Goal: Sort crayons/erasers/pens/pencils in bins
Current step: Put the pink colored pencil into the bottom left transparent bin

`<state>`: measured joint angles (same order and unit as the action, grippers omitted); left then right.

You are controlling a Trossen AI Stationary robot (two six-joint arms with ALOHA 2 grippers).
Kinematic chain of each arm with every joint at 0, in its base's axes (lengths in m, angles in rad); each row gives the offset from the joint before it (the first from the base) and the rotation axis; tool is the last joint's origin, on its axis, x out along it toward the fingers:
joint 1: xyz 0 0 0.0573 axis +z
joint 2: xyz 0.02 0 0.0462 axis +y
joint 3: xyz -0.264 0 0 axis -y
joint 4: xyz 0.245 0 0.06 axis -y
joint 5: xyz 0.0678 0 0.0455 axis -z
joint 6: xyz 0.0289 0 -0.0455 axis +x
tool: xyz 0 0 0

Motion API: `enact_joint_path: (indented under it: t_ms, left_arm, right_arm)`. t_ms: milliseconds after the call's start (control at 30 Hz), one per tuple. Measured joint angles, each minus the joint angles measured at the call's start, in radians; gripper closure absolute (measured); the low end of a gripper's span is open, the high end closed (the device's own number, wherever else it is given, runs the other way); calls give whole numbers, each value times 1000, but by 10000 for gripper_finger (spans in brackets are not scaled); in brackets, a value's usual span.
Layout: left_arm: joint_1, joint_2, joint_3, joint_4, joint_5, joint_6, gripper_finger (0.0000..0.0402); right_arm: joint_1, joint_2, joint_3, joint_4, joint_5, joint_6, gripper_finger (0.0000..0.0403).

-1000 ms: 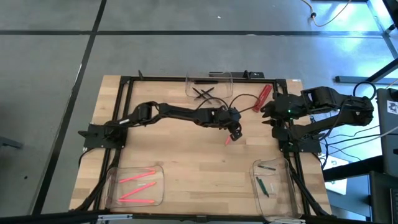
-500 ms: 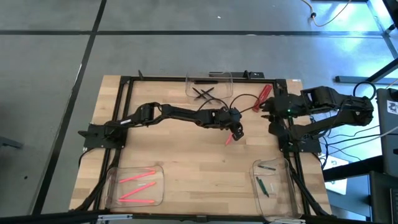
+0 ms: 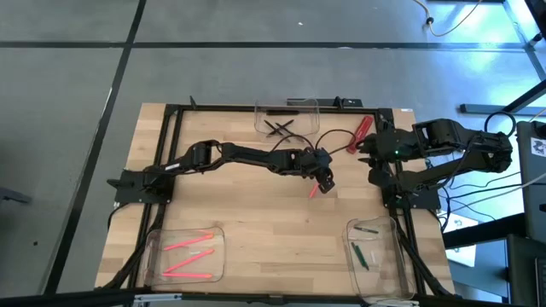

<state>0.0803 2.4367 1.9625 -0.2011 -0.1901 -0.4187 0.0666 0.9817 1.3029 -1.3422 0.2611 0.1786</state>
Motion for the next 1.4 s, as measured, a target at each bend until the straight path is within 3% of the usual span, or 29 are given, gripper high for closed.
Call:
enact_joint_path:
  t_ms: [100, 200, 400, 700, 1067, 1133, 1400]
  left_arm:
    - [0, -1, 8, -24, 79, -3, 311]
    - [7, -1, 72, -192, 110, -21, 311]
    - [36, -5, 201, -350, 70, 27, 311]
    - [37, -6, 242, -348, 72, 35, 294]
    - [37, 13, 152, -228, 46, 5, 196]
    - [37, 17, 122, -157, 39, 6, 193]
    - [40, 63, 91, -128, 16, 2, 191]
  right_arm:
    - [0, 0, 0, 0, 0, -1, 289]
    - [0, 0, 0, 0, 0, 0, 289]
    - [0, 0, 0, 0, 0, -1, 289]
    - [0, 0, 0, 0, 0, -1, 289]
    - [0, 0, 0, 0, 0, -2, 289]
    - [0, 0, 0, 0, 0, -2, 289]
    - [0, 0, 0, 0, 0, -2, 289]
